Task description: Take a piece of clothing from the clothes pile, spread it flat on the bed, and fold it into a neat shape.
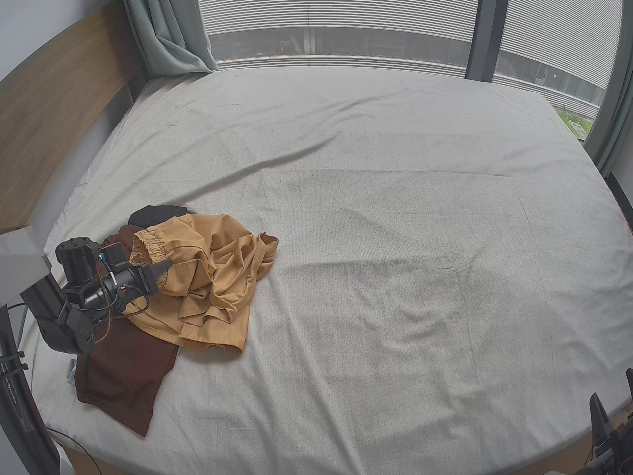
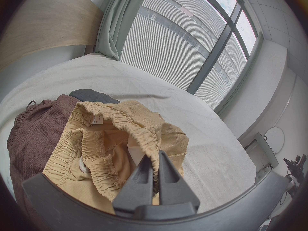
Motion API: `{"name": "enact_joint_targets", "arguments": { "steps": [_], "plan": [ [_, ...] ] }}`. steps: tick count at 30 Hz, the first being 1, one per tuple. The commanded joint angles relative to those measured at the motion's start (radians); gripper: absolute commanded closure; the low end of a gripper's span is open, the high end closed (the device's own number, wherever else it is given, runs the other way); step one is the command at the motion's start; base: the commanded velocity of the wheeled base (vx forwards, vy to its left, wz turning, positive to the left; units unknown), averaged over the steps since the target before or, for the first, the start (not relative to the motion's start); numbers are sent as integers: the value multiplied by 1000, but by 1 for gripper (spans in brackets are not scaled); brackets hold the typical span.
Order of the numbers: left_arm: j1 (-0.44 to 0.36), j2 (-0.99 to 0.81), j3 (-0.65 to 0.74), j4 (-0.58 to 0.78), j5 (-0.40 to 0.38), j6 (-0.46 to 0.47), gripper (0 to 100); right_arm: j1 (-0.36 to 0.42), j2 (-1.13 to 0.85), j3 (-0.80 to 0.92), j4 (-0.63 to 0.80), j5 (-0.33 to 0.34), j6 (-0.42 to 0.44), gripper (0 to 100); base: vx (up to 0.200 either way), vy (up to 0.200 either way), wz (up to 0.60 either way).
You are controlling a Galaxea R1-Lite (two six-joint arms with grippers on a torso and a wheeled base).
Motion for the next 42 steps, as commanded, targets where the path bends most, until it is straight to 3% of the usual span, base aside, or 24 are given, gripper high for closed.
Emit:
{"name": "enact_joint_targets", "arguments": {
  "steps": [1, 9, 22, 42],
  "plan": [
    [3, -4, 30, -36, -2, -15, 100, 0, -16, 18, 0, 0, -1, 0, 0, 0, 0],
    [-17, -62, 135, -181, -2, -106, 100, 0, -16, 18, 0, 2, -1, 0, 0, 0, 0],
    [-69, -271, 215, -184, -3, -311, 100, 0, -16, 18, 0, 3, -2, 0, 0, 0, 0],
    [-80, -315, 316, -312, 9, -321, 100, -1, -16, 18, 0, 2, -2, 0, 0, 0, 0]
  ]
}}
